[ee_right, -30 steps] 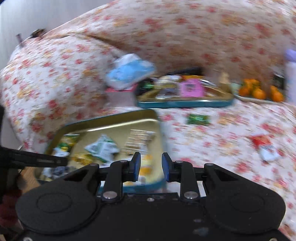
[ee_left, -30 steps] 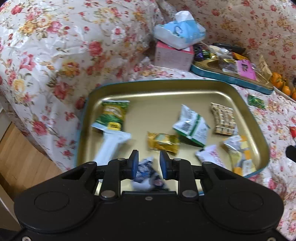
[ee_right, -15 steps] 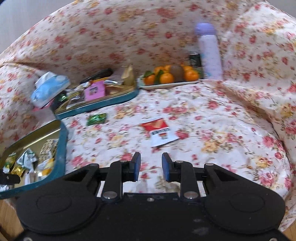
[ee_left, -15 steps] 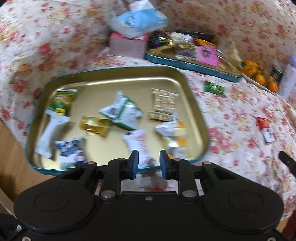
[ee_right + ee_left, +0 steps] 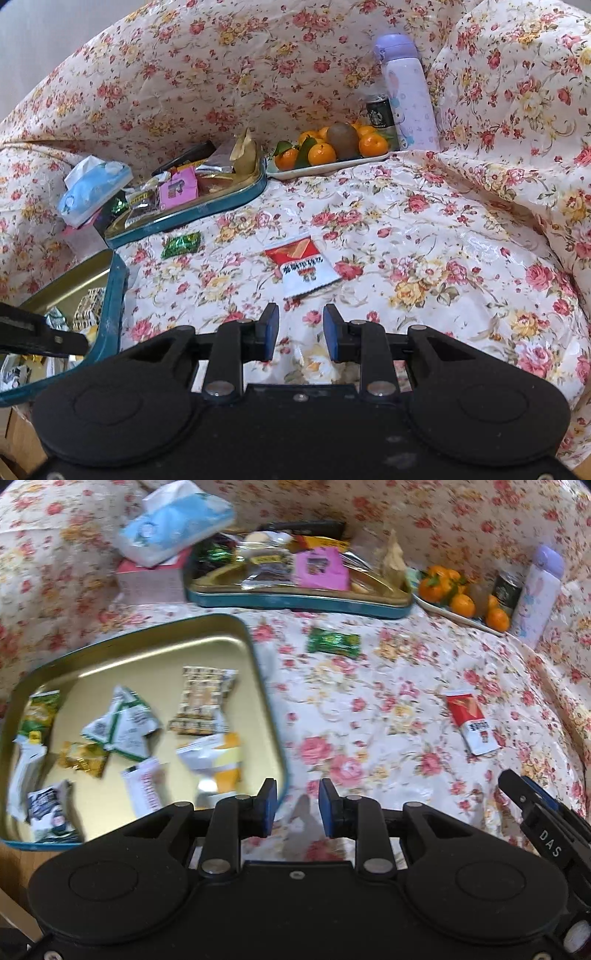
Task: Organize snacks
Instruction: 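Withdraw both tools from the tray toward the red snack packet, then grasp the red-and-white wafer packet with the right gripper while the left approaches the green candy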
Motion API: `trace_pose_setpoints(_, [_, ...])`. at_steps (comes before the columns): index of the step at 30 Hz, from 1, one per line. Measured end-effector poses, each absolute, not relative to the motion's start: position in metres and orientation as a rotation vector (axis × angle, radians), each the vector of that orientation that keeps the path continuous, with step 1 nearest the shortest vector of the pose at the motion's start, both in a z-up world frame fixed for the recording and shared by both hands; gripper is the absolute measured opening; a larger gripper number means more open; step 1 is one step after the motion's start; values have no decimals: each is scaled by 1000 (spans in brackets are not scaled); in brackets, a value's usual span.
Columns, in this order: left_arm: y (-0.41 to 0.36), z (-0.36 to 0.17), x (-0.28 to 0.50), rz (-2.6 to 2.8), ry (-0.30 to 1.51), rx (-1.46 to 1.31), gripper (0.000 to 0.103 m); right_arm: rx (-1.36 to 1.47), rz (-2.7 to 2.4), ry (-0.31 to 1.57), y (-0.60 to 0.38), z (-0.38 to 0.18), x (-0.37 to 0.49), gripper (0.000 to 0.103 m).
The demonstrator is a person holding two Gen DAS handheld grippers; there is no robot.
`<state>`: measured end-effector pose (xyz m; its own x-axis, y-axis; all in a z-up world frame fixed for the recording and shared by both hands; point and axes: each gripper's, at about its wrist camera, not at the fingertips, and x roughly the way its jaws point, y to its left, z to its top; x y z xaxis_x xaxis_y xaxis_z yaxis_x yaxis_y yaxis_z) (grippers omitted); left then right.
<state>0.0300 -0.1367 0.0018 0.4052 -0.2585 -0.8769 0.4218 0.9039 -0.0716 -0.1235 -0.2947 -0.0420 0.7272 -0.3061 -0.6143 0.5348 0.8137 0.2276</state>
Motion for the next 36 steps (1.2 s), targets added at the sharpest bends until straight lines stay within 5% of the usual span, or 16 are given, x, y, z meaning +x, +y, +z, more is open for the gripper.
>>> trace_pose_setpoints(15, [-172,-10,33,-483,1096,238,35,223,-423,631,-314,-50,-72,53])
trace_pose_setpoints(32, [-190,-8,52,-550,1052,359,35,89,-360,680,-325,-78,-33,53])
trace_pose_setpoints(36, [-195,-3,63,-593,1027,392,35,77,-347,666,-321,-78,-40,38])
